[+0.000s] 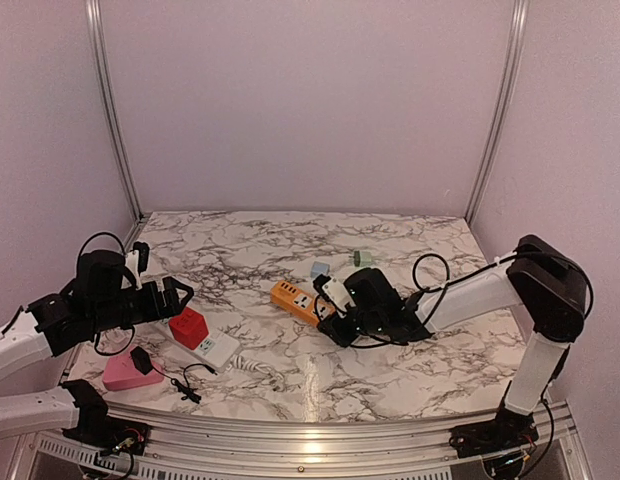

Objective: Insert the plug
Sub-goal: Place the socket at the center of the board.

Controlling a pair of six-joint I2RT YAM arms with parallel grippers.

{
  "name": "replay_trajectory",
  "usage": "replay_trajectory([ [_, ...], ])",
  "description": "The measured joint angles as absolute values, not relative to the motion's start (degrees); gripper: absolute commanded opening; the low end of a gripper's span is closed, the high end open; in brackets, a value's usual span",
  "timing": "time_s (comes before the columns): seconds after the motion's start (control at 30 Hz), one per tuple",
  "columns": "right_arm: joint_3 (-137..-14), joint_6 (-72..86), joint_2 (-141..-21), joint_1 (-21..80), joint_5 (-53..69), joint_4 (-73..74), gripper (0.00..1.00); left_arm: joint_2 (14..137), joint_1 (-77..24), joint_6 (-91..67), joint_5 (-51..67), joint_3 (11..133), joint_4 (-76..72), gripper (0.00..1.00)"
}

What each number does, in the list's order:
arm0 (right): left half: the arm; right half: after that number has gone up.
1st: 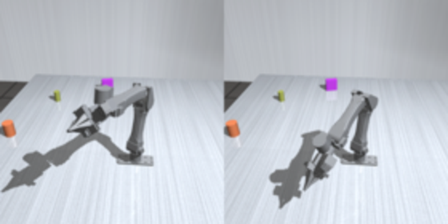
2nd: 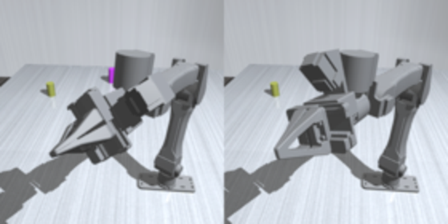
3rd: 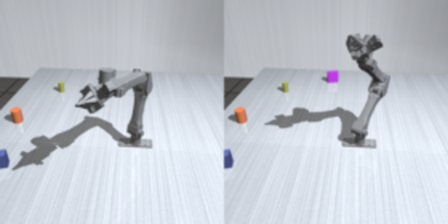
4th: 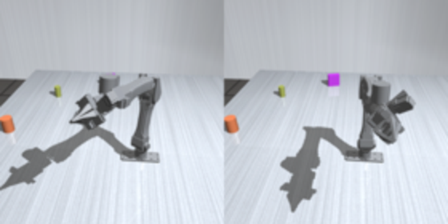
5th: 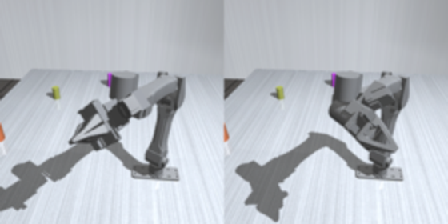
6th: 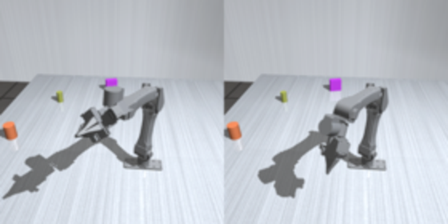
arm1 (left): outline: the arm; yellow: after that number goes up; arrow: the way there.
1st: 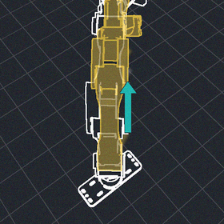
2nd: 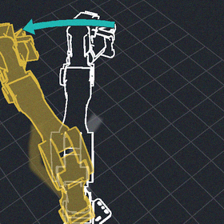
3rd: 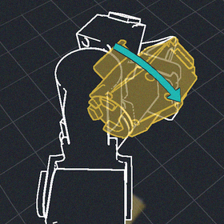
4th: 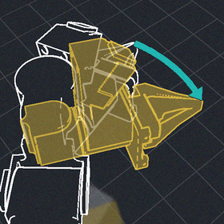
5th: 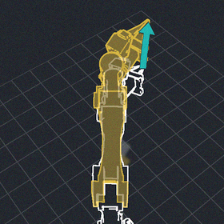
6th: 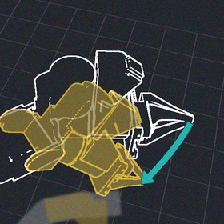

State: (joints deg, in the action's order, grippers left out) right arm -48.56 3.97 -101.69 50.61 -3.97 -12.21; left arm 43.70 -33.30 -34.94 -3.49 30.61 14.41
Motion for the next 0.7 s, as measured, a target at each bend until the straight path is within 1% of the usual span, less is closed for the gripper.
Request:
replay_trajectory([
  [0.13,-50.7,2.9,-105.1,52.8,-4.0,-10.8,0.27,43.0,-33.3,-34.9,-3.5,30.3,14.5,0.99],
  [0.27,-51.9,2.5,-107.1,54.0,-3.7,-9.6,0.35,43.0,-33.3,-34.9,-3.5,30.1,14.5,0.99],
  [0.33,-52.2,2.4,-107.2,54.1,-3.5,-9.3,0.41,43.0,-33.3,-34.9,-3.5,30.1,14.5,0.99],
  [0.4,-52.8,2.3,-107.6,54.1,-3.5,-8.8,0.48,43.0,-33.3,-34.9,-3.5,30.1,14.5,0.99],
  [0.53,-54.4,1.7,-108.5,54.1,-3.5,-7.6,0.68,43.0,-33.3,-34.9,-3.5,30.1,14.5,0.99],
  [0.6,-54.9,1.6,-108.7,54.1,-3.3,-6.9,0.73,43.0,-33.3,-34.9,-3.5,30.0,14.5,0.99],
  [0.7,-55.7,0.8,-108.7,54.2,-3.1,-5.3,0.75,43.0,-33.3,-34.9,-3.5,29.8,14.5,0.99],
])
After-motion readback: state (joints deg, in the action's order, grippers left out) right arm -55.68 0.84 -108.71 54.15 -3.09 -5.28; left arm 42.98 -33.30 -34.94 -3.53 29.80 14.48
